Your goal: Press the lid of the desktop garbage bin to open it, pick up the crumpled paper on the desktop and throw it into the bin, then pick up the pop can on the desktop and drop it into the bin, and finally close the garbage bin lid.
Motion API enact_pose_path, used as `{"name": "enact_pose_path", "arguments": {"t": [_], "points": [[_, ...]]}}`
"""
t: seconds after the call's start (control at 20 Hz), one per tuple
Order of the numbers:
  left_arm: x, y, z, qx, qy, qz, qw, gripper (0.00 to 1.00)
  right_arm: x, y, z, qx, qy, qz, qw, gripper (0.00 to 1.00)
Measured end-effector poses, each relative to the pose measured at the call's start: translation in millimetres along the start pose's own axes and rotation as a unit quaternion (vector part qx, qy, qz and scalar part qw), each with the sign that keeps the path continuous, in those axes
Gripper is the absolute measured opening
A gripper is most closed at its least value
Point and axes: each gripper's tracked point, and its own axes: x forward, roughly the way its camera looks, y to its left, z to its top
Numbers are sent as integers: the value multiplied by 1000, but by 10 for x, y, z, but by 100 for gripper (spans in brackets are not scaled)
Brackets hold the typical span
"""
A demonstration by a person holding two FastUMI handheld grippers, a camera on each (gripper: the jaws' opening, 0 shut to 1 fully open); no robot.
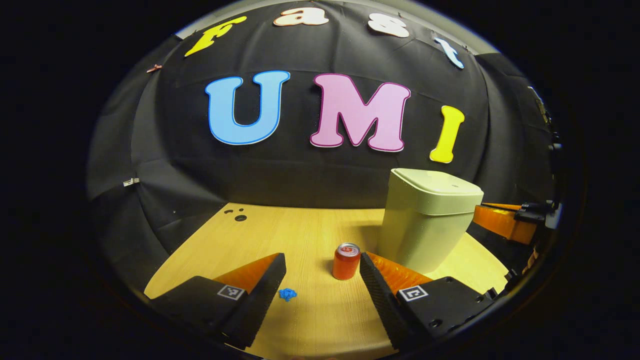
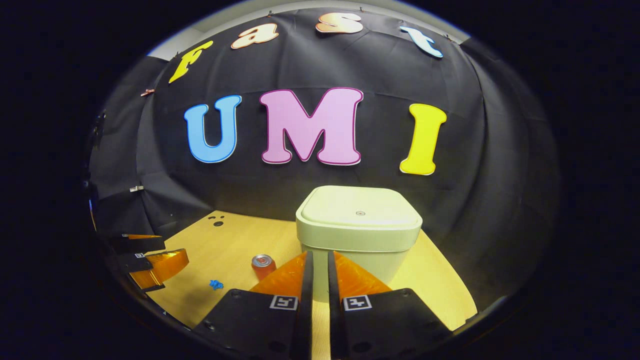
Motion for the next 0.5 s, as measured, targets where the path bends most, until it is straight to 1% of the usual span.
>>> {"name": "enact_pose_path", "arguments": {"t": [0.05, 0.1, 0.2, 0.35, 0.5], "points": [[2, 12, 2, 0, 0, 1, 1000, 96, -13, -23, 16, -1, 0, -3, 1000, 18], [15, 27, 4, -1, 1, 3, 1000, 96, 39, -56, 33, 0, -1, -8, 1000, 10], [26, 60, -2, -2, 1, 7, 1000, 96, 40, -23, 22, 6, 0, -5, 1000, 5], [49, 120, -8, -8, 4, 14, 1000, 95, 71, 63, 24, 4, 7, 16, 1000, 6], [67, 160, -29, -16, 7, 18, 1000, 96, 118, 48, 26, 10, 17, 18, 1000, 5]]}}
